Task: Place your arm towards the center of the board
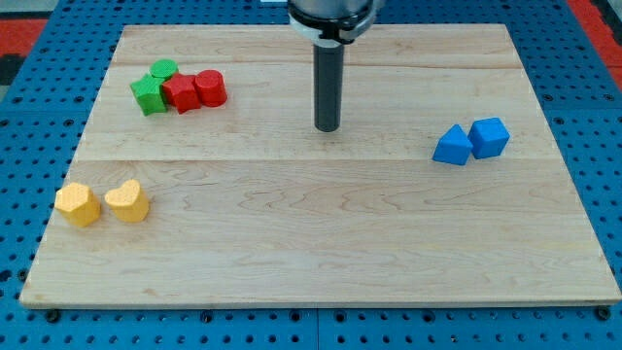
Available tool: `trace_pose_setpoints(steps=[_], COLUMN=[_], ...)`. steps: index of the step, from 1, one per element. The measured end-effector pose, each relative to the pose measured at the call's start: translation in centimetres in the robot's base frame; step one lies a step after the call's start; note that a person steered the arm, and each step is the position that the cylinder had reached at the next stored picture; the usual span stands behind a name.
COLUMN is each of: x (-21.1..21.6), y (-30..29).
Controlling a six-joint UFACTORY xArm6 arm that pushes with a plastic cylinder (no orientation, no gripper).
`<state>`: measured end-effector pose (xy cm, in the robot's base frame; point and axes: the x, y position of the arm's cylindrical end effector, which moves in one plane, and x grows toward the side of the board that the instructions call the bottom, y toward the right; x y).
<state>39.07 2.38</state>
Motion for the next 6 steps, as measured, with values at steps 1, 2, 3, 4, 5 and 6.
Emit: trace_pose_setpoints(steps=[1,2,3,4,5,6], x=[0.00,0.00,0.00,-0.01,-0.12,-0.13], y=[0.81,0.94,0.94,0.94,0.94,0.95])
